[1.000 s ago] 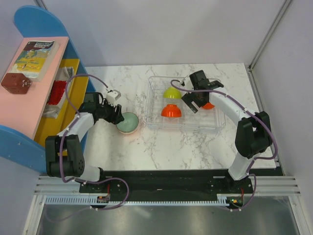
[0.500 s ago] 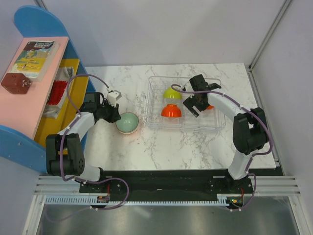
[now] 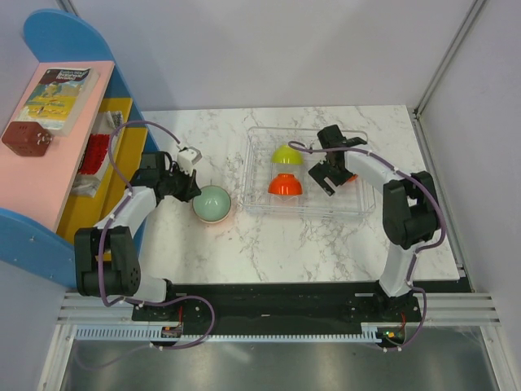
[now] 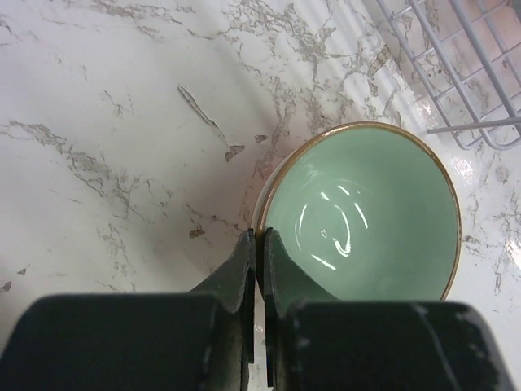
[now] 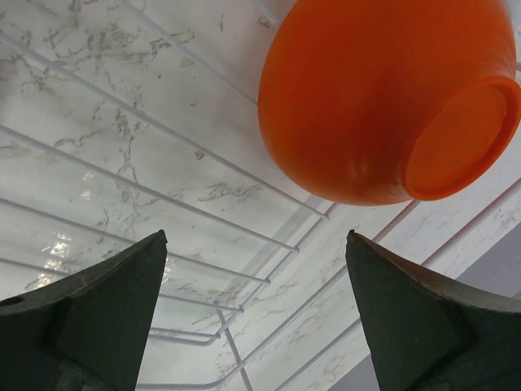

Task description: Load the bowls into the dish rack

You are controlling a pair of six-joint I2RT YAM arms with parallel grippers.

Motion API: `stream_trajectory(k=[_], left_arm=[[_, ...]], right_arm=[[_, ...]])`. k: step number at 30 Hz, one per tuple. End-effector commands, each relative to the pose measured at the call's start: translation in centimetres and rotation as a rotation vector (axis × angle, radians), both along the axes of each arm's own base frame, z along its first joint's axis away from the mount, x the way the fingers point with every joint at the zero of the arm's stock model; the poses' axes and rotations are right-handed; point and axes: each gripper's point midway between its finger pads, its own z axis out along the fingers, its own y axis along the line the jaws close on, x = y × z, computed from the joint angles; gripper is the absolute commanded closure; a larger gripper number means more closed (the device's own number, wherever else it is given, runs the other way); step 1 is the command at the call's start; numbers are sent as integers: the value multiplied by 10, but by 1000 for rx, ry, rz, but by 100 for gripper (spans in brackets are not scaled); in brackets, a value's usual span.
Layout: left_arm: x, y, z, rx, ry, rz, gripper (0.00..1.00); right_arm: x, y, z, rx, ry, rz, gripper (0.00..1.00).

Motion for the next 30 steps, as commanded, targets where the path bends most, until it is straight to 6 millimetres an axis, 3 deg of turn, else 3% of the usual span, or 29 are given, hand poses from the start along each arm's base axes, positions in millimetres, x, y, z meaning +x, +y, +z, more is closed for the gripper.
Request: stream_trajectory(k=[1,5,13,21,26,27,30], left_arm=[[4,-6,19,-17,-68,-36,98],[0,-9,24,-30,-83,-52,98],[-5,-15,34,-56,-110,-80,98],[-10,-21,46,-80,-143,-115,98],[-14,-28,67,-110,-195,-158,98],[-12,-29,73,-113,-210,-164,98],[-7,-30,85,-119,-232,-172,98]], right_arm=[[23,-3,6,-22,-35,-12,2],[36,-3,5,-32,-45,-7,2],[58,-4,23,-61,-107,-9,2],[52,10,26,16,-67,13,2],[46,31,78,161,-127,47,2],[46,43,97,233,-153,71,2],[43,64,129,361,-181,106,2]])
